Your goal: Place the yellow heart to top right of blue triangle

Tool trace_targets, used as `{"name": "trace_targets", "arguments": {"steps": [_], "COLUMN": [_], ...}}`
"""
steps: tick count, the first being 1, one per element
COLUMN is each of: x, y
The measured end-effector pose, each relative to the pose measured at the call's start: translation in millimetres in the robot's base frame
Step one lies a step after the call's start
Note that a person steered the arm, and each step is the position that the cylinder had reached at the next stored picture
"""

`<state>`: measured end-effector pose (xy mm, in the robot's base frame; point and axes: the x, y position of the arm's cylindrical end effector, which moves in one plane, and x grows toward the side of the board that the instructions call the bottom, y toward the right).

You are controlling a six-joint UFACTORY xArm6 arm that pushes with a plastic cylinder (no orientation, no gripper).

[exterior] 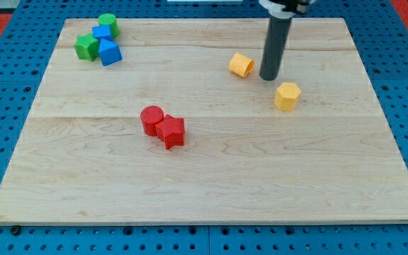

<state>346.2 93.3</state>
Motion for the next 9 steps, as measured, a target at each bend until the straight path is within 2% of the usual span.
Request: {"name": "trace_targets", "arguments": {"steps": [1, 2, 3, 4, 5, 6, 7, 9], "x": [-31.7, -71.5, -71.1, -100.8, -126.5, -113.7, -104.7, -68.6], "y": [-64.3, -99.6, -34.1, -20.8, -59.1, -134.4, -153.4, -130.8]}}
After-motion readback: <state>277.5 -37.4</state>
